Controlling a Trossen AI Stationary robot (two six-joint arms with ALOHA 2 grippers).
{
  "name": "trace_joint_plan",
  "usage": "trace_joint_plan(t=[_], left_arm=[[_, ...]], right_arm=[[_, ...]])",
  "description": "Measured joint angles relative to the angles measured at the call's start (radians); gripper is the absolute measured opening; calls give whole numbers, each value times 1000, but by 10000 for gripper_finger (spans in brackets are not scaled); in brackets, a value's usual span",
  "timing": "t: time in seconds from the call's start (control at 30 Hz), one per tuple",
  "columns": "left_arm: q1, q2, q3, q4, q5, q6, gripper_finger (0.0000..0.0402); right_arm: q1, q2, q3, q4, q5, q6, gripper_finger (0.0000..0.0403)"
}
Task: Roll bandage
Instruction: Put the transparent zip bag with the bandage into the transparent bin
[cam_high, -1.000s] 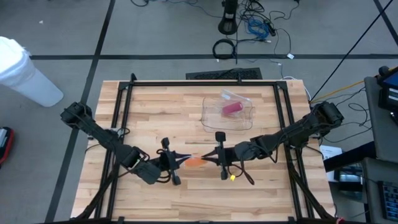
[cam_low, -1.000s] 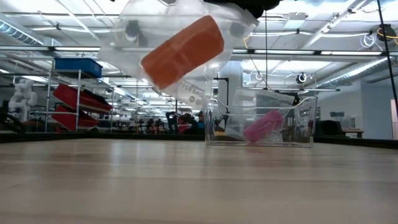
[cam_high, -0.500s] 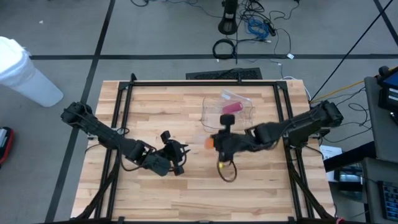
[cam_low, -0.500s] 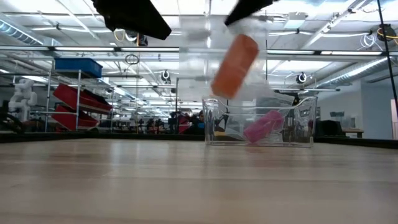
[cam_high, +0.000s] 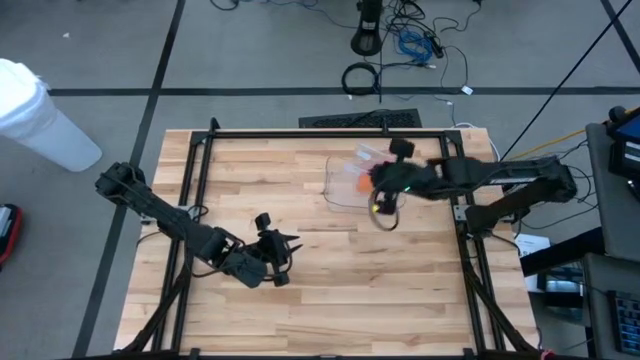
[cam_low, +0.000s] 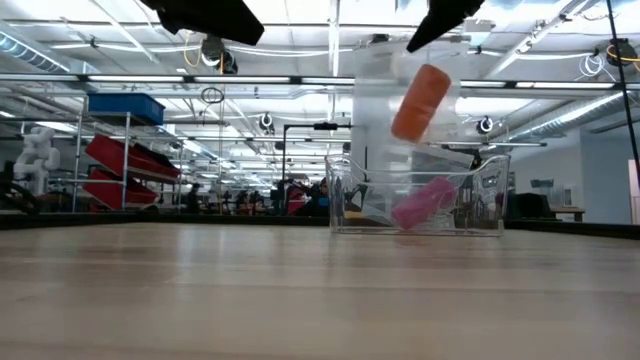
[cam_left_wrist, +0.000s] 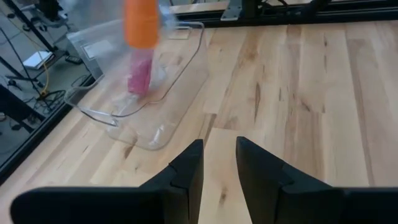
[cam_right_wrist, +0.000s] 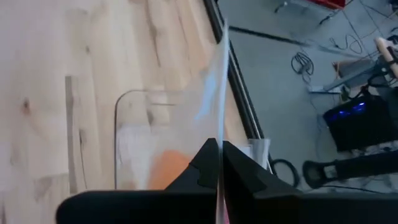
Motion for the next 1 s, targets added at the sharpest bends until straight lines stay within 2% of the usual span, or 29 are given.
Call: trace_joint_plan(t=[0.1, 0.2, 0.33, 0.47, 0.63, 0.87, 1.0], left_arm=[[-1, 0, 0, 0, 0, 2, 101], [0, 0, 0, 0, -4, 3, 101], [-1, -1, 0, 1, -4, 3, 101], [0, -1, 0, 5, -19, 3, 101], [4, -1, 0, 11, -19, 4, 101], [20, -1, 0, 10, -19, 3, 101], [19, -1, 0, 9, -19, 3, 101]], right_arm=[[-47, -67, -56, 40, -51, -10, 0], [-91, -111, -167, 93, -111, -9, 0], [-137, -168, -365, 295, -214, -30, 0], [-189, -186, -510, 440, -225, -69, 0], [-286, -186, -585, 484, -325, -102, 0], [-403, -184, -621, 606, -451, -167, 0], [-457, -178, -622, 598, -478, -212, 0]])
